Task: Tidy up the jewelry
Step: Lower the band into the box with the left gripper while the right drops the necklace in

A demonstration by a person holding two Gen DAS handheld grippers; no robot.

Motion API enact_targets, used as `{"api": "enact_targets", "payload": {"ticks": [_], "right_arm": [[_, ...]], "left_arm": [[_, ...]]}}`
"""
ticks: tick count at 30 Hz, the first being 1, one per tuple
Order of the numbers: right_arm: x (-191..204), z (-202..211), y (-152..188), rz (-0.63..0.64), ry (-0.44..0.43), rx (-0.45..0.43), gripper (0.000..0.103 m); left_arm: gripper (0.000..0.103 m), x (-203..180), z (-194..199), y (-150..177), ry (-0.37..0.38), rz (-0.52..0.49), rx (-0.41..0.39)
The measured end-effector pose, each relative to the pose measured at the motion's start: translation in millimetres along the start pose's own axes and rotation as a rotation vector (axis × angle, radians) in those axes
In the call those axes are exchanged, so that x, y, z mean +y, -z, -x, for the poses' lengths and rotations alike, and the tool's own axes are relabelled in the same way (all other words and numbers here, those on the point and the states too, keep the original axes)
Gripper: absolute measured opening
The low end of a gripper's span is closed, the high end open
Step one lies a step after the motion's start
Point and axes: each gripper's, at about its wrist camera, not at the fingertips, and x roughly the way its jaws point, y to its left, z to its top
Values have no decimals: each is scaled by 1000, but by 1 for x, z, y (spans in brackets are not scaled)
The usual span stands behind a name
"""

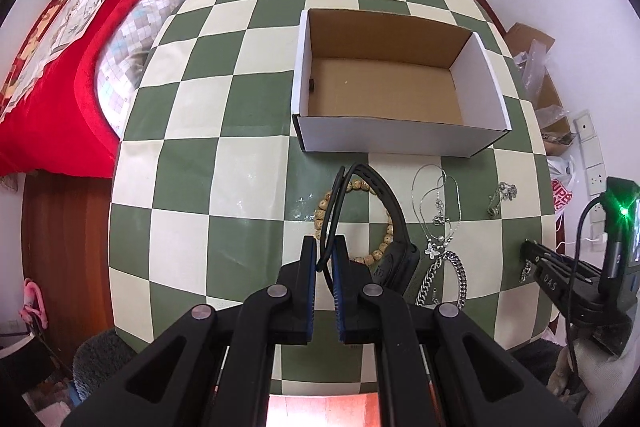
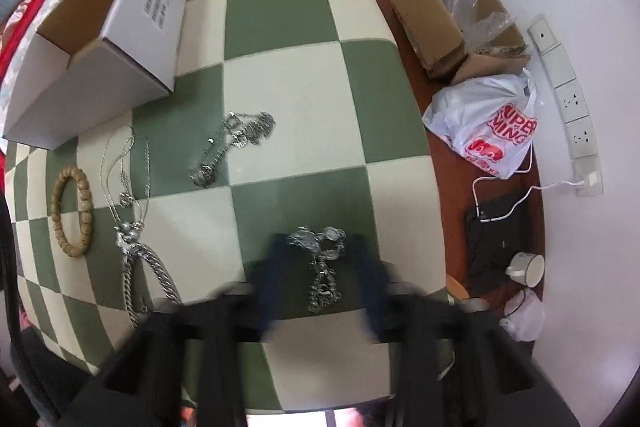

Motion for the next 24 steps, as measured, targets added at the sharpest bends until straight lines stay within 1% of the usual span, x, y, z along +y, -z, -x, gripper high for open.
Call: {"api": "enact_targets", "payload": {"ticks": [2,5,8,14,17,21,24], "right_arm": [[-1,1,0,-16,-10,-3,7],[-5,15,-3,-41,-46,-38,7],[-9,49,-5,-71,-121,-90,7],[5,129,-11,-35,-196,-230,7],[15,172,-21,-18,-242,-297,7],[33,212,-42,32,-283,-361,7],[47,224,-60,59,-288,-382,7]], "left_arm": [[5,0,7,-1,3,-5,-14],[5,-1,19,-5,17,-6,-37],[5,-3,34,-12,35,-6,-66],[5,-7,64,-35,74,-1,-121],[5,-6,74,-53,87,4,-142],[5,-7,75,-77,96,2,-150],[5,-4,63,-98,114,12,-131]]}}
